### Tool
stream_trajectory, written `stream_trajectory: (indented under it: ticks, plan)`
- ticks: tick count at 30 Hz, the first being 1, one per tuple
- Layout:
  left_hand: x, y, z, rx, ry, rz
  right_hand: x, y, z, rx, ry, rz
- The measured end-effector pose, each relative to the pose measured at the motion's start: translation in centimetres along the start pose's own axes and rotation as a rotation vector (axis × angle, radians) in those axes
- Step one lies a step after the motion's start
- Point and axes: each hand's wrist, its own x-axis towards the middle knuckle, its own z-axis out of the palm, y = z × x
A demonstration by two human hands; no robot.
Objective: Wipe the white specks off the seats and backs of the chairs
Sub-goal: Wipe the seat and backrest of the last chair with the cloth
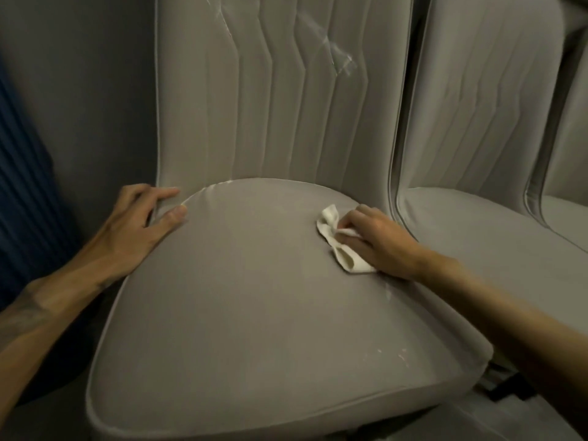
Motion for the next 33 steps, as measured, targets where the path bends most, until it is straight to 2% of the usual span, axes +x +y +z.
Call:
stream_trajectory:
  ticks: [1, 3, 5, 7, 9, 11, 13, 14, 15, 17, 20, 23, 26, 28, 31, 33]
  plan:
    - [0.0, 0.0, 0.0, 0.003, 0.0, 0.003, -0.8, -0.7, 0.3, 0.007, 0.016, -0.029]
    - [-0.1, 0.1, 0.0, 0.004, 0.001, 0.01, -3.9, -3.4, 1.1, 0.127, 0.068, -0.22]
    - [-0.1, 0.0, 0.0, 0.002, -0.002, 0.004, -6.8, -5.8, 1.3, 0.256, 0.008, -0.399]
    - [0.0, -0.3, 0.0, 0.005, 0.002, 0.004, -6.5, -5.1, 1.0, 0.224, -0.048, -0.432]
    - [0.1, -0.6, 0.0, 0.003, 0.001, 0.01, -3.9, -2.2, 0.6, 0.081, 0.003, -0.369]
    - [0.1, -0.8, 0.0, -0.003, -0.009, 0.021, -0.9, 1.7, 0.1, -0.017, 0.039, -0.158]
    - [0.2, -1.1, 0.0, -0.005, -0.021, 0.042, 0.4, 4.3, 0.0, 0.002, 0.042, 0.033]
    - [0.2, -1.3, 0.0, -0.006, -0.019, 0.054, 0.0, 4.5, 0.3, 0.023, 0.051, 0.065]
    - [0.3, -1.3, 0.1, -0.005, -0.014, 0.062, -1.2, 4.1, 0.6, 0.048, 0.066, 0.055]
    - [0.3, -1.3, 0.1, 0.005, -0.007, 0.061, -4.7, 2.1, 1.2, 0.15, 0.102, -0.081]
    - [0.5, -1.4, 0.3, 0.002, -0.005, 0.056, -9.5, 0.1, 1.3, 0.264, 0.033, -0.251]
    - [0.8, -1.8, 0.3, 0.009, 0.009, 0.049, -6.7, 2.7, 0.5, 0.172, 0.047, -0.225]
    - [0.8, -2.0, 0.2, 0.004, 0.008, 0.052, -1.6, 6.2, 0.3, 0.089, 0.069, -0.024]
    - [0.8, -2.0, 0.3, -0.008, 0.004, 0.071, -1.5, 7.2, 1.0, 0.11, 0.094, 0.08]
    - [0.8, -2.1, 0.4, -0.019, -0.009, 0.085, -7.1, 6.1, 1.9, 0.195, 0.131, 0.003]
    - [0.8, -2.2, 0.6, -0.014, -0.011, 0.097, -10.6, 5.4, 1.7, 0.239, 0.091, -0.041]
